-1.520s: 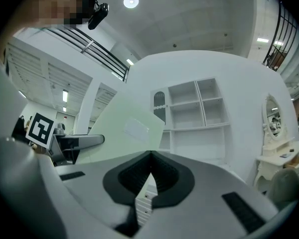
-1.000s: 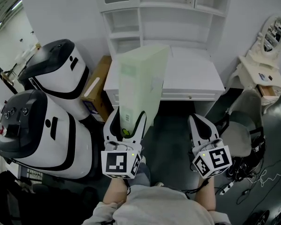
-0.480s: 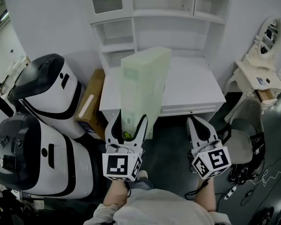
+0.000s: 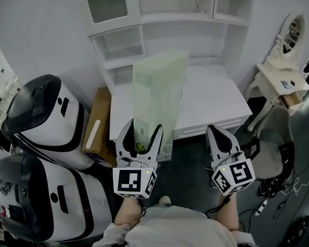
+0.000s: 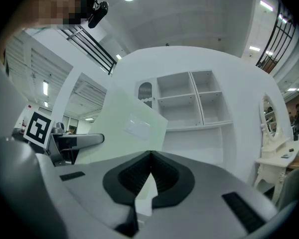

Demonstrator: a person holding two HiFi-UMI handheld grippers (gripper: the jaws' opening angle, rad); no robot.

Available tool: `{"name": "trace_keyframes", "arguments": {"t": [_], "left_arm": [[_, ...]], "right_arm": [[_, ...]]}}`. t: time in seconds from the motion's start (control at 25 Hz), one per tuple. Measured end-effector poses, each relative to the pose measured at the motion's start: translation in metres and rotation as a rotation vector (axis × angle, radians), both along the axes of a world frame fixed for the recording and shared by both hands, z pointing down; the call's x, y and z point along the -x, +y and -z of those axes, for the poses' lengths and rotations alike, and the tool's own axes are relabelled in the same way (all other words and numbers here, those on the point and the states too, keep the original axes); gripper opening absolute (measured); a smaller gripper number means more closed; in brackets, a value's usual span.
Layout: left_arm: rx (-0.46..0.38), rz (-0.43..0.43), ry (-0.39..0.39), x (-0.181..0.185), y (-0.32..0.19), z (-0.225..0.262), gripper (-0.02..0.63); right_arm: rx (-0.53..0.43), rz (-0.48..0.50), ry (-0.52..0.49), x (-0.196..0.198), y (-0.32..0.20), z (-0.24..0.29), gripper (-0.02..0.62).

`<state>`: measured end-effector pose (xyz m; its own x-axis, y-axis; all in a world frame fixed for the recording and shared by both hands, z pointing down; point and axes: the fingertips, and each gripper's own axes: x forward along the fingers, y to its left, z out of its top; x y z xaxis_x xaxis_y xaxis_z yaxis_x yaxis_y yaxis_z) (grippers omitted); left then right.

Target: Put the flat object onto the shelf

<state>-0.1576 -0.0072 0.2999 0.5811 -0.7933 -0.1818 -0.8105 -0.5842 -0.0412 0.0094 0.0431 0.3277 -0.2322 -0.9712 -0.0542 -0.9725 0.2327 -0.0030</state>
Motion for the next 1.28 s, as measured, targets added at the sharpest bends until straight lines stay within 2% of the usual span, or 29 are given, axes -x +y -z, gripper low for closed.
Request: {"name": "trace_keyframes", "arguments": {"t": [0.28, 0.56, 0.88, 1.28], "left_arm": [[0.0, -0.051, 0.015, 0.005, -0.034, -0.001, 0.299], [0.019, -0.068, 0.01, -0.006, -0.058, -0.008, 0.299], [0.012, -0.027, 0.007, -0.029, -0.096, -0.006, 0.299], [-0.008, 0.038, -0.003, -0.081, -0.149, 0.004, 0.299]], "right_arm": [[0.012, -0.044, -0.003, 0.008, -0.026, -0.007, 0.008], [0.021, -0.058, -0.009, -0.003, -0.051, -0.01, 0.008], [0.011, 0.005, -0.005, -0.025, -0.102, -0.006, 0.008], [-0.008, 0.085, -0.005, -0.079, -0.174, 0.008, 0.008]]}}
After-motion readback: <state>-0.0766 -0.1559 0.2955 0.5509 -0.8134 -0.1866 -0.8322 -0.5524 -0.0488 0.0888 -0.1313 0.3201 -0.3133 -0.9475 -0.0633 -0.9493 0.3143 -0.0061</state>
